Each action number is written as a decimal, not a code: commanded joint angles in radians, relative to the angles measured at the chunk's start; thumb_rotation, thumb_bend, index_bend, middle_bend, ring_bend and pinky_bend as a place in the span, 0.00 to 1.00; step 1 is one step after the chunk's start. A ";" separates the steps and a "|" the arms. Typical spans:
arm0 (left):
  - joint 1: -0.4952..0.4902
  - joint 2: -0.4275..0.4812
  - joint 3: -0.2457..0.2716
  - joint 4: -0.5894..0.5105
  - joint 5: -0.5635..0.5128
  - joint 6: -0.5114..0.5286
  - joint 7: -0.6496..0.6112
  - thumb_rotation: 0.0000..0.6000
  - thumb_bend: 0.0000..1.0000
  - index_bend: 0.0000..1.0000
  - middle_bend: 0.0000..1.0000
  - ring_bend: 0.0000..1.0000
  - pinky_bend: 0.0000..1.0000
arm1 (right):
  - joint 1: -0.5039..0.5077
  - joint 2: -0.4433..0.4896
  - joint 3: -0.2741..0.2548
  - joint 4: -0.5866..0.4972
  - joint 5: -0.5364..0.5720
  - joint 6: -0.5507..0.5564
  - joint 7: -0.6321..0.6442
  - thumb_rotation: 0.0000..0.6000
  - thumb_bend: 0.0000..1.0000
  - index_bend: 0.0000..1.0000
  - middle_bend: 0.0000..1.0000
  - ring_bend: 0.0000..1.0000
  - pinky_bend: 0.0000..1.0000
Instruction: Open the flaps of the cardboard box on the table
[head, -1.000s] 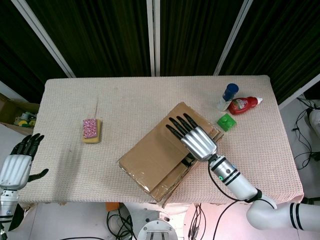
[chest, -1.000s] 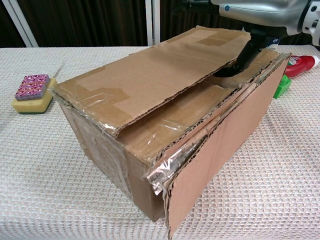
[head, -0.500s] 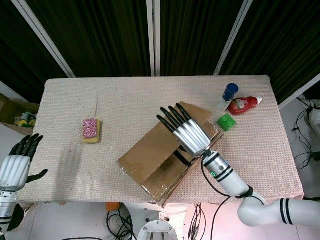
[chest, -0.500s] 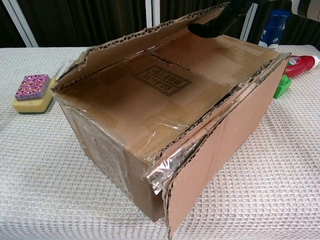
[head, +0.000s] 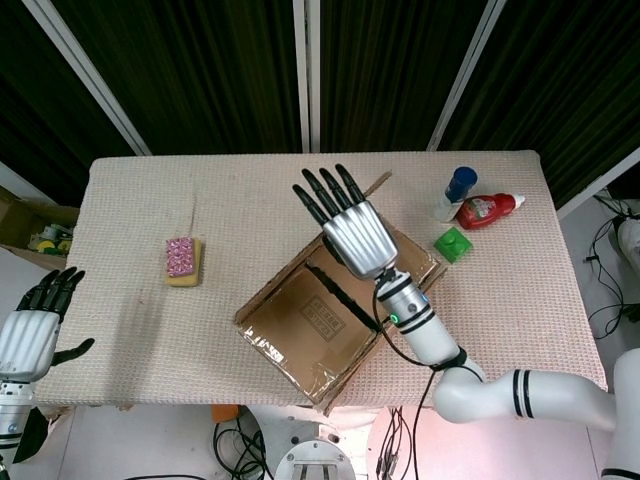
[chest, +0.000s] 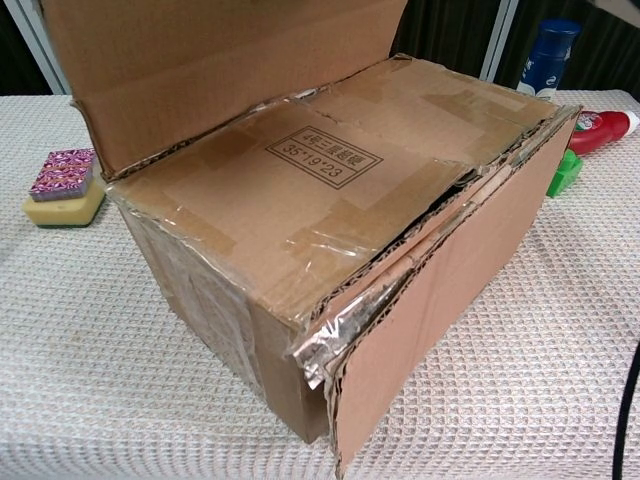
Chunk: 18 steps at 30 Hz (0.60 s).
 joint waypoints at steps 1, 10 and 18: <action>-0.002 0.000 0.000 -0.003 0.002 -0.002 0.003 1.00 0.03 0.06 0.08 0.06 0.20 | 0.051 -0.096 0.016 0.096 -0.008 0.058 -0.048 1.00 0.33 0.00 0.00 0.00 0.00; 0.004 0.010 0.002 -0.015 0.006 0.007 0.012 1.00 0.03 0.06 0.08 0.06 0.20 | 0.135 -0.266 0.049 0.307 -0.071 0.133 0.001 1.00 0.32 0.00 0.00 0.00 0.00; 0.007 0.011 0.003 -0.007 0.001 0.004 0.000 1.00 0.03 0.06 0.08 0.06 0.20 | 0.109 -0.235 0.013 0.306 -0.162 0.159 0.102 1.00 0.32 0.00 0.00 0.00 0.00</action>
